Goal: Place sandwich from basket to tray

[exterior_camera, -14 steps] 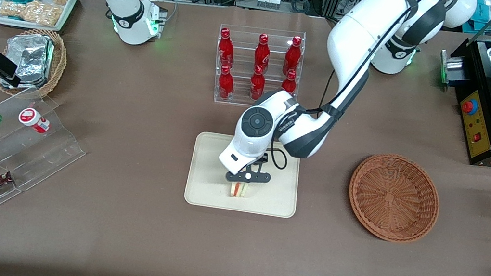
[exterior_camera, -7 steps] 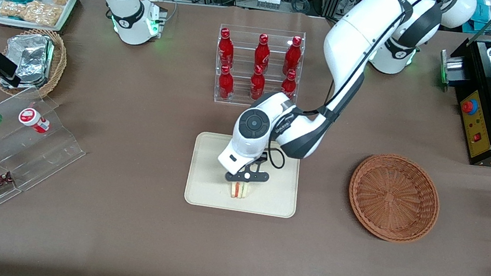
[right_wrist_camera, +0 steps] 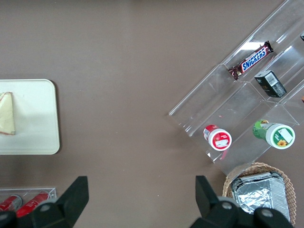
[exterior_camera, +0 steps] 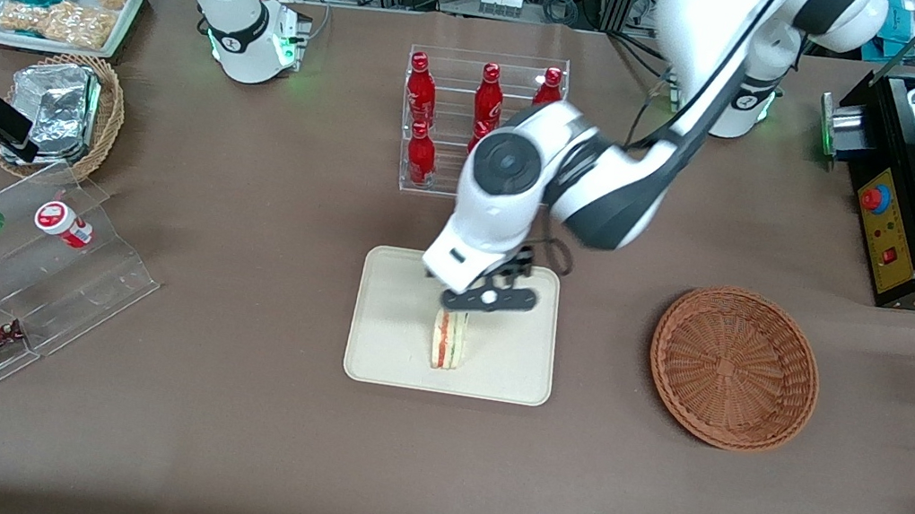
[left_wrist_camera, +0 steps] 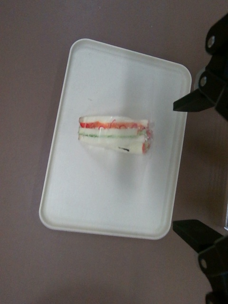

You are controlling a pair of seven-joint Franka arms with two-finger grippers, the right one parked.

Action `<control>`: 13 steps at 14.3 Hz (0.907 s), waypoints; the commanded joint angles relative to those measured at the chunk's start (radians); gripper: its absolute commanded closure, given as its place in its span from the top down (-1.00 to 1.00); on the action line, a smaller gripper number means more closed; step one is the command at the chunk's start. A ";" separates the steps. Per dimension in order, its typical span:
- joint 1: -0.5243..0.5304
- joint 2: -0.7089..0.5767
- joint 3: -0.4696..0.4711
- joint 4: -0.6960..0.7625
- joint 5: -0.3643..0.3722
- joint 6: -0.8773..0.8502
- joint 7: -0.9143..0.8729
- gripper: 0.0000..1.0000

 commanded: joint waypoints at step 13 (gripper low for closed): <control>0.342 -0.458 0.081 -0.481 0.016 -0.195 0.340 1.00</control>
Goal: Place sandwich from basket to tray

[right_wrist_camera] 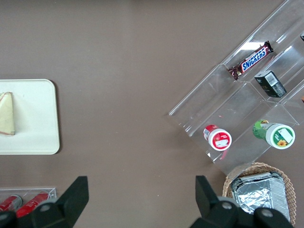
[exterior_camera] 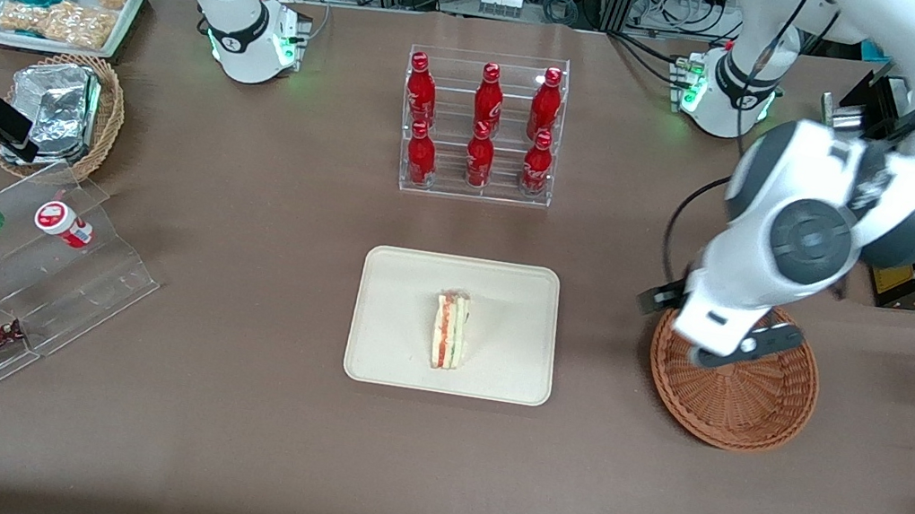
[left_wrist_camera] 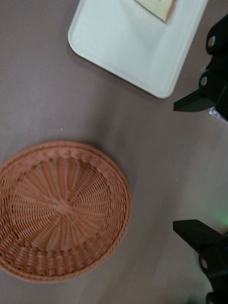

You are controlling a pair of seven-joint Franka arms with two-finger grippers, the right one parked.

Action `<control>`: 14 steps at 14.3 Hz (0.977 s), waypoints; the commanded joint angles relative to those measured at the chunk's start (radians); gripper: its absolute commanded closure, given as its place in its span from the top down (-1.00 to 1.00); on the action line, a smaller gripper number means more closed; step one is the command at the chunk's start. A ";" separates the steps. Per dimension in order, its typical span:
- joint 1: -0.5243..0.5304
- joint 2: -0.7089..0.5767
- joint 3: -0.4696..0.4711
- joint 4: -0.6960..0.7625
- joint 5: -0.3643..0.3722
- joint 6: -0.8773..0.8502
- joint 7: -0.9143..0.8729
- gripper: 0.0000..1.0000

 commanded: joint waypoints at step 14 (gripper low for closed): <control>0.338 -0.259 -0.076 -0.025 0.004 -0.092 0.697 1.00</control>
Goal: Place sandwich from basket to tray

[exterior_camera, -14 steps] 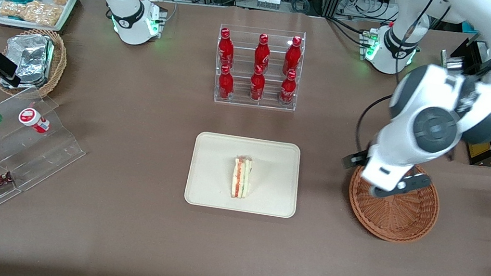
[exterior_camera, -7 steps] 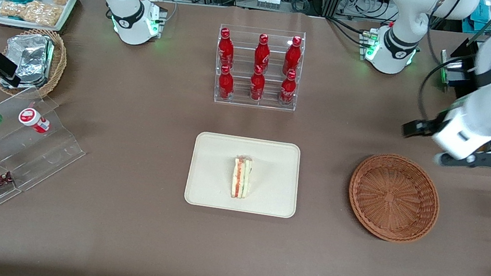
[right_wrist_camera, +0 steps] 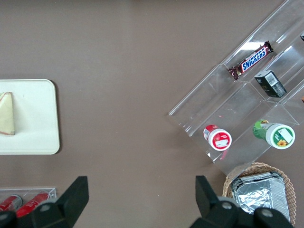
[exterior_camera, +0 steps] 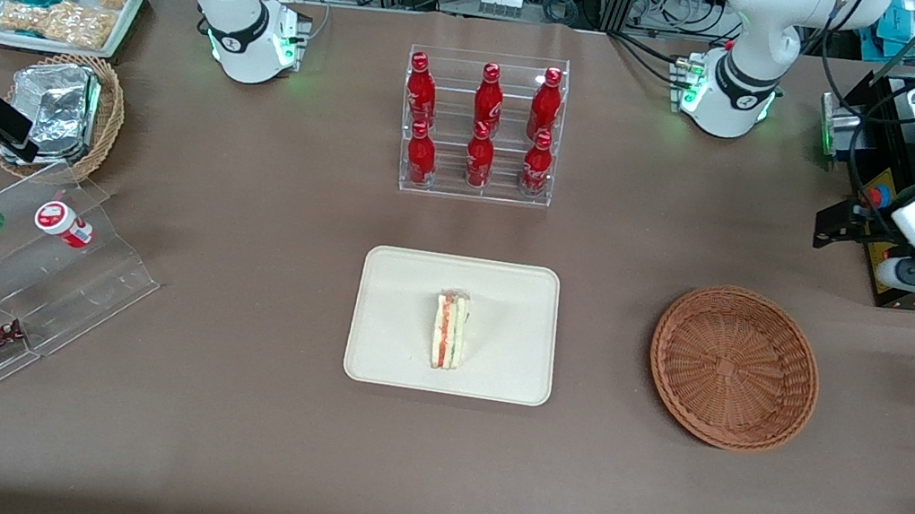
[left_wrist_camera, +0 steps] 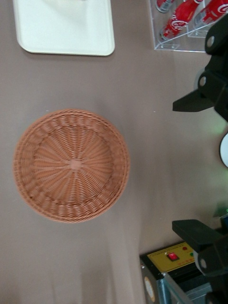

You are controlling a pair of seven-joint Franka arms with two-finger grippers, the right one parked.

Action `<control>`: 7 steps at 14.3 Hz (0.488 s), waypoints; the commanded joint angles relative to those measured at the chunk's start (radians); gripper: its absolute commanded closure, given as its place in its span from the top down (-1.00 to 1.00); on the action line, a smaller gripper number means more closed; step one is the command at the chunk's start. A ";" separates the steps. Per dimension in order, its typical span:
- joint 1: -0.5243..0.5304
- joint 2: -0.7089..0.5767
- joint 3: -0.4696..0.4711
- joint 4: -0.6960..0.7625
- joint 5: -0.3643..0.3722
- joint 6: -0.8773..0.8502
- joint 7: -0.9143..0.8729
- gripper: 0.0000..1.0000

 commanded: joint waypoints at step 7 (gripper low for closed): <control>-0.052 0.035 0.062 0.044 -0.007 0.049 0.007 1.00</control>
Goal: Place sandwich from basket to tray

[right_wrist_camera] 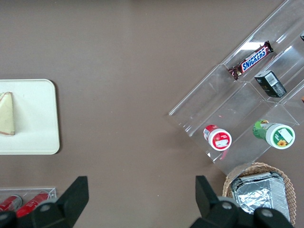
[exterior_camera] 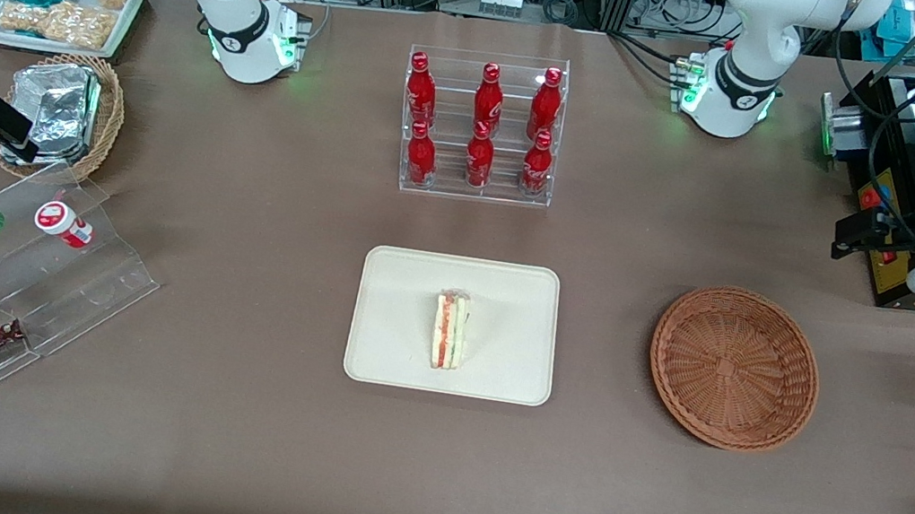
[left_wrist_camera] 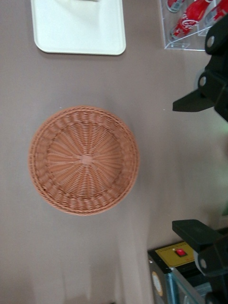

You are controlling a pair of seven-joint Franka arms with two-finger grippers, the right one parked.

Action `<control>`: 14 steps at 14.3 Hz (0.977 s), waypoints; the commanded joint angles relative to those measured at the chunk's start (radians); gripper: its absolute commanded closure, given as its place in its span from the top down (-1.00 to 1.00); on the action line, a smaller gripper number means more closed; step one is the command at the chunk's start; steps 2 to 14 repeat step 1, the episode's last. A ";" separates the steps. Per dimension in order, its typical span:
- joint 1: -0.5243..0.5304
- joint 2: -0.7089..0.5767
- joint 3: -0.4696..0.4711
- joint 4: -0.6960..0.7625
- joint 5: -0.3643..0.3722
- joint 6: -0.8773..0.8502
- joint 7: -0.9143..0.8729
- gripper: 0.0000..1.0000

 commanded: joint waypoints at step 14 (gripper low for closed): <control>-0.015 0.017 0.011 0.029 -0.002 0.012 0.001 1.00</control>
